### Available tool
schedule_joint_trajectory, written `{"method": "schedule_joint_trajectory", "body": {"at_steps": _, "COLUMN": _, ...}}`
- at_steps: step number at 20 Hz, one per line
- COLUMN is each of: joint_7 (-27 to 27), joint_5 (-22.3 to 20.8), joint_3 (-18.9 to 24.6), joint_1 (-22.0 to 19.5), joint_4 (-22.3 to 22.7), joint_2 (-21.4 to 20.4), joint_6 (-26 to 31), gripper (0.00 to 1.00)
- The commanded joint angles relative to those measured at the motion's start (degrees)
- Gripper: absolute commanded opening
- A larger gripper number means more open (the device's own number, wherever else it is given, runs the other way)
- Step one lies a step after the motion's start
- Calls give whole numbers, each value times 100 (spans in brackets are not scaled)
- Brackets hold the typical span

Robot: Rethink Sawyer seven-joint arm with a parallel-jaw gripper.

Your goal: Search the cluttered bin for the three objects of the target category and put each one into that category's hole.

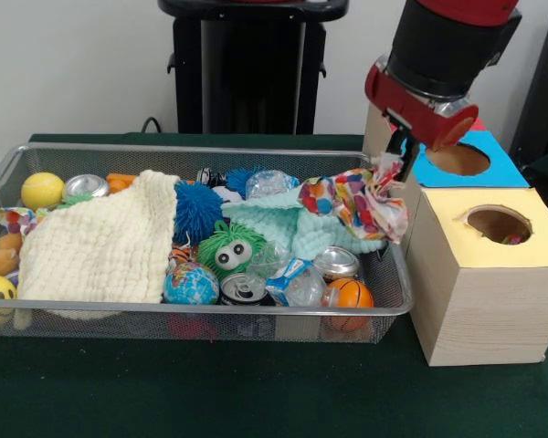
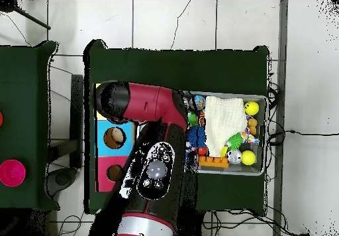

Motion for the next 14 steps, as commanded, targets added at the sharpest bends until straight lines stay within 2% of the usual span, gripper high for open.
{"method": "schedule_joint_trajectory", "body": {"at_steps": 1, "joint_7": 714, "joint_5": -9, "joint_3": 145, "joint_1": -17, "joint_4": -433, "joint_2": -114, "joint_6": 1274, "gripper": 0}}
{"method": "schedule_joint_trajectory", "body": {"at_steps": 3, "joint_7": 794, "joint_5": -35, "joint_3": 70, "joint_1": 19, "joint_4": -658, "joint_2": -119, "joint_6": 1599, "gripper": 0}}
{"method": "schedule_joint_trajectory", "body": {"at_steps": 5, "joint_7": 947, "joint_5": 19, "joint_3": 62, "joint_1": 75, "joint_4": -686, "joint_2": -149, "joint_6": 1751, "gripper": 0}}
{"method": "schedule_joint_trajectory", "body": {"at_steps": 14, "joint_7": 1944, "joint_5": 351, "joint_3": -54, "joint_1": 577, "joint_4": -784, "joint_2": 38, "joint_6": 1952, "gripper": 0}}
